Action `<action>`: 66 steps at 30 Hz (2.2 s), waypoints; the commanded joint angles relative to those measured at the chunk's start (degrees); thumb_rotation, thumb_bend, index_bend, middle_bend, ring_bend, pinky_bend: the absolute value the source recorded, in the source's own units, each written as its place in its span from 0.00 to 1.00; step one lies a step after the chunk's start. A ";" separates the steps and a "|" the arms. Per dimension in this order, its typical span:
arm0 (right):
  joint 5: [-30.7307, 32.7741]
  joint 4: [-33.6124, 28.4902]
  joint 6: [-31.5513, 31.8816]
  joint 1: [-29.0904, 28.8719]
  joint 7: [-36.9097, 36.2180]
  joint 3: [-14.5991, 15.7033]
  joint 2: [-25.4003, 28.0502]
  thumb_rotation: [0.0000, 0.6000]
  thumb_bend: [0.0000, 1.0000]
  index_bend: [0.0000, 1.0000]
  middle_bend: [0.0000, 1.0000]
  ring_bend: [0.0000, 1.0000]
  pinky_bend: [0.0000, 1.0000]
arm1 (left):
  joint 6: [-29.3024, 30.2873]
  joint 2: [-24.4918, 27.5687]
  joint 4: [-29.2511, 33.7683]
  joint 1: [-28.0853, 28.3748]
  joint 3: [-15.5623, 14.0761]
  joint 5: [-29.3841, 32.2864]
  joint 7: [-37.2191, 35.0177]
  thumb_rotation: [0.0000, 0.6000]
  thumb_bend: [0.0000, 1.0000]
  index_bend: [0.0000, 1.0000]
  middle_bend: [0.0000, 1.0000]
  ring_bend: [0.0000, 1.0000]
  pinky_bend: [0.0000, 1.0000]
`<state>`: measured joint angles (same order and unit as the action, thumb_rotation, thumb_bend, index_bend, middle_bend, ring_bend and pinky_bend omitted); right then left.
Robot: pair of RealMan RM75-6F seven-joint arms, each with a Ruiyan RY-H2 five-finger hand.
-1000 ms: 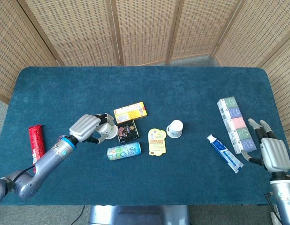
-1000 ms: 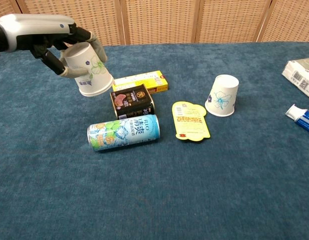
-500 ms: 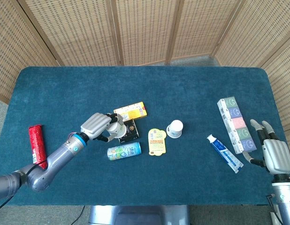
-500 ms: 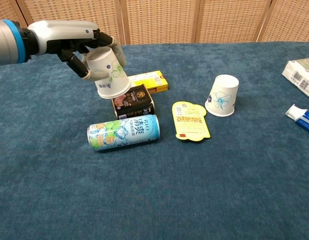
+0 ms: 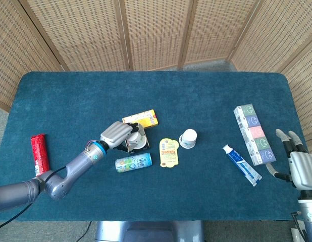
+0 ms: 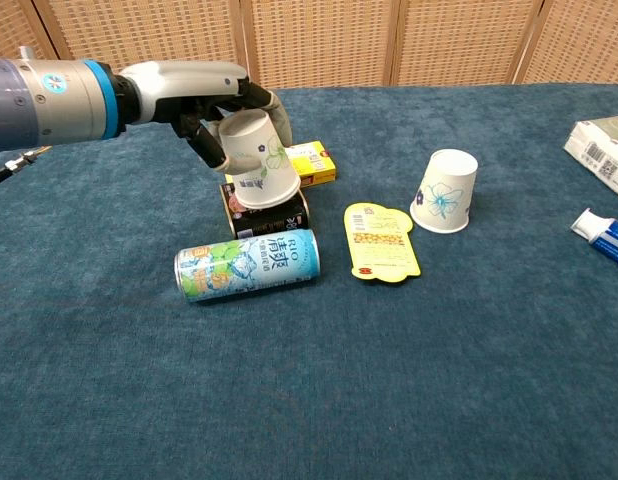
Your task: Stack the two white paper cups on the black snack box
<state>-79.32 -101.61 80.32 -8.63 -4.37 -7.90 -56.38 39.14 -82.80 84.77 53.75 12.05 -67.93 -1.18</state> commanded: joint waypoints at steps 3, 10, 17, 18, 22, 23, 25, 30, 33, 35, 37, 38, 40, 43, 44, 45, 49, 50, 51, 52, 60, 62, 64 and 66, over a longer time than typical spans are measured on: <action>0.08 0.08 0.03 0.08 -0.25 -0.05 0.12 1.00 0.28 0.00 0.18 0.00 0.32 | -0.67 -1.13 -1.29 1.12 -0.20 0.36 0.83 1.00 0.48 0.35 0.26 0.32 0.62; -0.16 0.24 0.13 0.12 -0.46 -0.05 -0.05 1.00 0.28 0.00 0.18 0.00 0.32 | -2.37 -0.25 -0.90 2.14 -1.26 2.75 3.44 1.00 0.48 0.18 0.16 0.19 0.51; -0.03 0.09 0.06 -0.01 -0.33 -0.24 -0.04 1.00 0.28 0.00 0.18 0.00 0.32 | -2.07 0.50 -0.11 2.40 -1.64 4.56 4.76 1.00 0.48 0.01 0.00 0.00 0.28; 0.05 0.10 0.04 -0.03 -0.28 -0.29 -0.04 1.00 0.28 0.00 0.18 0.00 0.32 | -1.72 0.53 -0.11 2.33 -1.60 4.56 4.76 1.00 0.48 0.00 0.00 0.00 0.26; 0.32 0.19 -0.04 -0.11 -0.37 -0.48 -0.05 1.00 0.28 0.00 0.18 0.00 0.32 | -0.67 0.60 -0.16 2.03 -1.44 4.31 4.36 1.00 0.48 0.00 0.00 0.00 0.19; 0.37 0.25 -0.04 -0.15 -0.42 -0.56 -0.07 1.00 0.28 0.00 0.18 0.00 0.32 | -0.47 0.72 -0.09 1.93 -1.36 4.24 4.16 1.00 0.48 0.00 0.00 0.00 0.18; 0.50 0.39 -0.18 -0.32 -0.58 -0.75 -0.10 1.00 0.28 0.00 0.18 0.00 0.32 | 0.01 1.28 0.27 1.61 -1.29 3.92 3.68 1.00 0.48 0.00 0.00 0.00 0.17; 1.04 0.60 -1.08 -0.93 -0.34 -1.07 -0.19 1.00 0.28 0.00 0.15 0.00 0.32 | 0.69 3.26 1.67 0.74 -1.44 3.08 2.60 1.00 0.48 0.00 0.00 0.00 0.16; 1.25 0.93 -1.49 -1.24 -0.28 -1.17 -0.49 1.00 0.28 0.00 0.15 0.00 0.32 | 1.10 3.68 1.78 0.39 -1.41 3.02 2.14 1.00 0.48 0.00 0.00 0.00 0.15; 1.42 1.11 -1.74 -1.40 -0.22 -1.25 -0.52 1.00 0.28 0.00 0.14 0.00 0.32 | 1.34 4.15 2.19 0.07 -1.32 2.89 1.49 1.00 0.48 0.00 0.00 0.00 0.13; 1.47 1.23 -2.02 -1.68 -0.09 -1.39 -0.46 1.00 0.28 0.00 0.12 0.00 0.32 | 1.50 5.28 3.10 -0.40 -1.31 2.46 0.64 1.00 0.48 0.00 0.00 0.00 0.11; 1.46 1.26 -2.17 -1.83 -0.02 -1.47 -0.42 1.00 0.28 0.00 0.11 0.00 0.32 | 1.60 5.92 3.71 -0.67 -1.28 2.23 0.14 1.00 0.48 0.00 0.00 0.00 0.10; 1.55 1.30 -2.76 -2.30 0.27 -1.62 -0.29 1.00 0.28 0.00 0.09 0.00 0.30 | 2.13 7.65 5.44 -1.60 -1.26 1.53 -1.34 1.00 0.48 0.00 0.00 0.00 0.09; 1.84 1.46 -3.79 -3.13 1.06 -1.88 -0.24 1.00 0.28 0.00 0.05 0.00 0.27 | 2.91 10.49 8.01 -3.21 -1.53 0.18 -3.61 1.00 0.48 0.00 0.00 0.00 0.08; 1.99 1.46 -4.16 -3.41 1.24 -1.98 -0.25 1.00 0.28 0.00 0.04 0.00 0.27 | 3.27 11.38 8.75 -3.76 -1.65 -0.34 -4.29 1.00 0.48 0.00 0.00 0.00 0.08; 2.11 1.46 -4.62 -3.81 1.48 -2.10 -0.32 1.00 0.28 0.00 0.02 0.00 0.27 | 3.73 12.63 9.74 -4.51 -1.88 -1.08 -5.10 1.00 0.48 0.00 0.00 0.00 0.08; 1.88 1.60 -6.32 -5.39 2.62 -2.34 -0.71 1.00 0.28 0.00 0.00 0.00 0.27 | 5.25 17.16 12.95 -7.00 -2.97 -3.28 -6.94 1.00 0.48 0.00 0.00 0.00 0.07; 1.82 1.59 -6.72 -5.79 3.05 -2.38 -0.82 1.00 0.28 0.00 0.00 0.00 0.27 | 5.63 18.19 13.64 -7.58 -3.21 -3.68 -7.26 1.00 0.48 0.00 0.00 0.00 0.07; 1.80 1.51 -7.22 -6.32 3.62 -2.47 -1.00 1.00 0.28 0.00 0.00 0.00 0.27 | 6.27 19.41 14.48 -8.39 -3.52 -4.20 -7.71 1.00 0.48 0.00 0.00 0.00 0.07; 1.82 1.41 -7.59 -6.71 4.06 -2.55 -1.14 1.00 0.28 0.00 0.00 0.00 0.27 | 6.76 20.32 15.07 -9.03 -3.81 -4.61 -8.02 1.00 0.48 0.00 0.00 0.00 0.07; 3.65 -0.49 -11.19 -10.43 10.80 -3.15 -2.60 1.00 0.28 0.00 0.00 0.00 0.27 | 11.83 27.34 19.40 -15.49 -7.19 -8.24 -10.18 1.00 0.48 0.00 0.00 0.00 0.06; 4.39 -0.96 -12.13 -11.34 12.37 -3.28 -3.09 1.00 0.28 0.00 0.00 0.00 0.27 | 12.91 28.64 20.13 -16.99 -8.14 -9.02 -10.43 1.00 0.48 0.00 0.00 0.00 0.06; 5.10 -1.33 -13.06 -12.42 14.52 -3.37 -3.83 1.00 0.28 0.00 0.00 0.00 0.27 | 14.36 29.99 20.94 -18.82 -9.10 -9.64 -10.91 1.00 0.48 0.00 0.00 0.00 0.06; 5.88 -1.54 -13.37 -13.43 17.21 -3.54 -4.95 1.00 0.28 0.00 0.00 0.00 0.27 | 16.08 30.91 21.47 -20.69 -9.91 -10.36 -11.78 1.00 0.48 0.00 0.00 0.00 0.06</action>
<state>-74.36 -102.70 67.64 -20.92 10.84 -11.22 -60.24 54.05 -52.67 105.58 34.27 2.96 -77.56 -12.24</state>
